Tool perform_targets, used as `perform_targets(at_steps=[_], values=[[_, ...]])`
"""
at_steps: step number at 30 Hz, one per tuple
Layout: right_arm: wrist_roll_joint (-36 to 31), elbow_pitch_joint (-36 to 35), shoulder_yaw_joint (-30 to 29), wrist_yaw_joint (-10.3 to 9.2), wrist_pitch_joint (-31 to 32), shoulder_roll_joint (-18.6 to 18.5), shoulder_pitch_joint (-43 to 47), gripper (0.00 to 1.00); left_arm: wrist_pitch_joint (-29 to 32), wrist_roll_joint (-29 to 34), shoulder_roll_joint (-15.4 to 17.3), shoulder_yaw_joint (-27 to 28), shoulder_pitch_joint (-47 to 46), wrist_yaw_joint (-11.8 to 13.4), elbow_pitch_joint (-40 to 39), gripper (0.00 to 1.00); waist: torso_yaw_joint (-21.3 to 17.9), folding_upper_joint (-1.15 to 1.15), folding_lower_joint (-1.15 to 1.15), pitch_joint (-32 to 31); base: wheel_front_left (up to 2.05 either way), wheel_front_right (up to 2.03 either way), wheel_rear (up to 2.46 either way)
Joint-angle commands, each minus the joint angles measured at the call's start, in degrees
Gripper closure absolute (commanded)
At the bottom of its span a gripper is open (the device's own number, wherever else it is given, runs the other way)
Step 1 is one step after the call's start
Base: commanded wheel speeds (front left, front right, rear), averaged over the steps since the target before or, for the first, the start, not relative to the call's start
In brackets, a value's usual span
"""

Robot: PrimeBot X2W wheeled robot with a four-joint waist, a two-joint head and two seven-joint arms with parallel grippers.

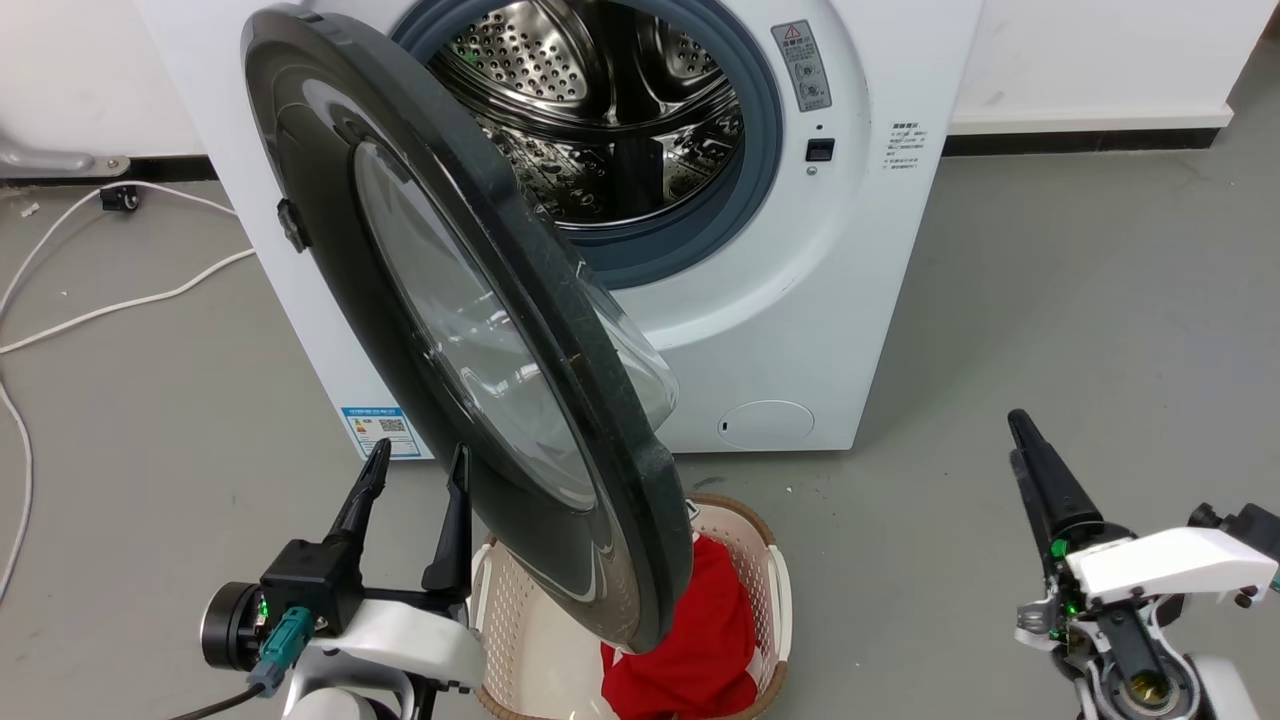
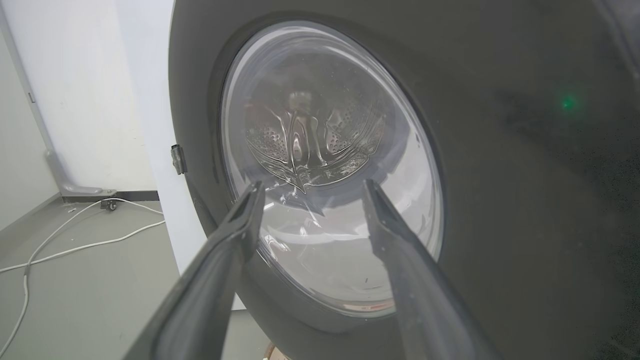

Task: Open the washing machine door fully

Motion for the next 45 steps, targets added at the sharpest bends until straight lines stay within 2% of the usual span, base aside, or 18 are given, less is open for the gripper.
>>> perform_targets(at_steps=[1,4,7,9,14,17,20,24,32,45], values=[[-1.74,-0.5,0.38,0.0,-1.19,-0.01,0.73,0.0,-0.28,-0.05,-0.04,0.1,0.46,0.29,0.09,0.0,-0.04,0.0,0.0,0.0,0.0,0.0,0.0],[-11.36,-1.25,1.74,0.0,-9.2,-0.77,1.47,0.0,-0.28,-0.2,-0.04,0.14,0.3,0.39,0.07,0.0,-0.2,0.0,0.0,-0.01,0.0,0.0,0.0],[-24.23,-1.52,2.33,0.0,-17.49,-2.09,1.19,0.0,-0.28,-0.24,-0.04,0.4,0.11,0.67,-0.08,0.0,-0.49,0.0,0.0,0.1,0.0,0.0,0.0],[-33.13,-2.05,1.34,0.0,-20.68,-2.33,0.52,0.0,-0.28,-0.18,-0.04,0.62,0.05,0.78,-0.14,0.0,-0.67,0.0,0.0,0.14,0.0,0.0,0.0],[-58.09,-9.72,-3.44,0.0,-22.89,-1.11,0.04,0.0,-0.28,0.13,-0.03,1.03,-0.23,0.71,-0.24,0.0,-0.82,0.0,0.0,0.31,0.0,0.0,0.0],[-68.72,-15.66,-4.33,-0.01,-23.01,0.05,1.88,0.0,-0.28,0.3,-0.04,1.27,-0.46,0.61,-0.29,0.0,-0.69,0.0,0.0,0.36,0.0,0.0,0.0],[-75.62,-19.5,-2.8,-0.01,-22.58,0.67,4.38,0.0,-0.28,0.43,-0.05,1.38,-0.56,0.54,-0.32,0.0,-0.51,0.0,0.0,0.31,0.0,0.0,0.0],[-79.79,-21.57,-0.24,-0.02,-20.86,1.06,8.4,0.0,-0.28,0.46,-0.04,1.44,-0.46,0.5,-0.33,0.0,-0.29,0.0,0.0,0.28,0.0,0.0,0.0],[-75.99,-16.7,0.25,-0.02,-21.02,1.09,12.3,0.0,-0.28,0.98,-0.04,1.5,-0.48,0.4,-0.45,0.0,-0.25,0.0,0.0,0.48,0.0,0.0,0.0],[-74.85,-14.24,-0.26,-0.02,-22.38,1.11,10.1,0.0,-0.28,1.17,-0.04,1.48,-0.26,0.26,-0.2,0.0,-0.42,0.0,0.0,0.56,0.0,0.0,0.0]])
